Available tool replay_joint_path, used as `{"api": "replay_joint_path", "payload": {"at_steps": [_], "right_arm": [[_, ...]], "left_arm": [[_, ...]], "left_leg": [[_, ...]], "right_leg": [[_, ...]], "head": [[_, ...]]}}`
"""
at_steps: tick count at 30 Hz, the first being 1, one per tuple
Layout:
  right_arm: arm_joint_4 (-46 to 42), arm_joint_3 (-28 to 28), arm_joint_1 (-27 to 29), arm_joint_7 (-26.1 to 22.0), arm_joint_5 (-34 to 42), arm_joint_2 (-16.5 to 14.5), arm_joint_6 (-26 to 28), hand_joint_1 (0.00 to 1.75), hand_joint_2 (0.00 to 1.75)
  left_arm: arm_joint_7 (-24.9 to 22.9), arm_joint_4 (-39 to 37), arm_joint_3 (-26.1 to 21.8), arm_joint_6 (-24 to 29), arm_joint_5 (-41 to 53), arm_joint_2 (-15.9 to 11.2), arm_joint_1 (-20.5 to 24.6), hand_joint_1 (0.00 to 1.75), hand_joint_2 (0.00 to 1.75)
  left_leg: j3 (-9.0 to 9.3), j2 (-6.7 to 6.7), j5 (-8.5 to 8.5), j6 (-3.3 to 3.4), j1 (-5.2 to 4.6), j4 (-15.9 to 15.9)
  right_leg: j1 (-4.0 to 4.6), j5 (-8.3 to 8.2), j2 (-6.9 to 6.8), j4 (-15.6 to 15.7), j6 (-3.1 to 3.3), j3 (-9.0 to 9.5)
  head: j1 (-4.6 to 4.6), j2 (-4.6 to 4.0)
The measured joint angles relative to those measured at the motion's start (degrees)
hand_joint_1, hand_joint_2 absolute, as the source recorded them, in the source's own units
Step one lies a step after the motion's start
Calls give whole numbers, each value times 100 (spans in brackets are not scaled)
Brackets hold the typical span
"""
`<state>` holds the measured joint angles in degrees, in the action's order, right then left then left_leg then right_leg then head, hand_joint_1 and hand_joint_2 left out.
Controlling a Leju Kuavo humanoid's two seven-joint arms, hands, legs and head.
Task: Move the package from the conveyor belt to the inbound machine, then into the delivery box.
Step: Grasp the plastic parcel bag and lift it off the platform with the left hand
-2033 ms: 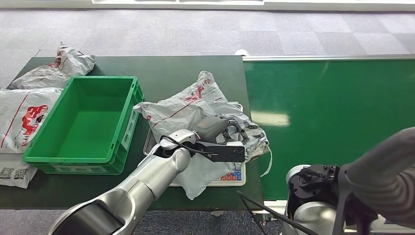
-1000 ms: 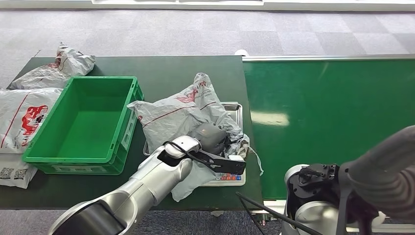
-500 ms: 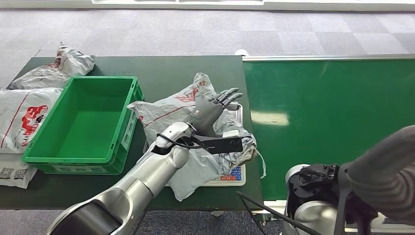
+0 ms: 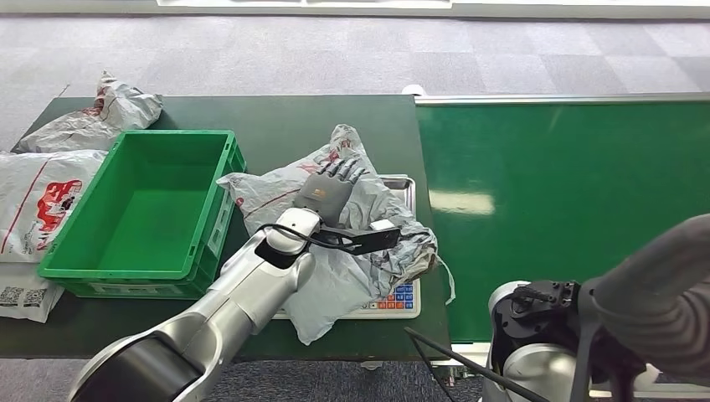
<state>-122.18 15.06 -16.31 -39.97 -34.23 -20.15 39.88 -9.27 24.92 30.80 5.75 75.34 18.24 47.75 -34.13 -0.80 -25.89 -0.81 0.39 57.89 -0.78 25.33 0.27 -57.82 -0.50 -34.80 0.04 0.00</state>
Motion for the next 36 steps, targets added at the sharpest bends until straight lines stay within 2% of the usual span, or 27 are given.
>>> {"api": "replay_joint_path", "payload": {"at_steps": [8, 12, 28, 36], "right_arm": [[1, 3, 0, -1, 72, 0, 0, 0, 175], [9, 13, -1, -1, 94, 0, -1, 0, 175], [59, 29, -7, -1, 134, 0, -1, 0, 175], [63, 31, -7, 0, 141, 0, -1, 0, 175]], "left_arm": [[-272, -262, 88, -152, 182, -88, 50, 0, 175], [-496, -361, 108, -273, 329, -156, 93, 171, 175], [-328, -509, 109, -287, 335, -295, 101, 175, 175], [-286, -503, 108, 74, 375, -344, 97, 175, 175]], "left_leg": [[0, 0, -1, 0, 0, 0], [4, 1, -1, 0, 0, -1], [6, 1, 4, -6, 1, -1], [6, 1, 5, -6, 1, -1]], "right_leg": [[0, 0, 0, 0, 0, 0], [1, 0, 0, 0, 0, 3], [5, -3, -1, -1, 4, 6], [6, -3, -1, -1, 4, 6]], "head": [[0, 0], [0, 0], [0, 0], [0, 0]]}}
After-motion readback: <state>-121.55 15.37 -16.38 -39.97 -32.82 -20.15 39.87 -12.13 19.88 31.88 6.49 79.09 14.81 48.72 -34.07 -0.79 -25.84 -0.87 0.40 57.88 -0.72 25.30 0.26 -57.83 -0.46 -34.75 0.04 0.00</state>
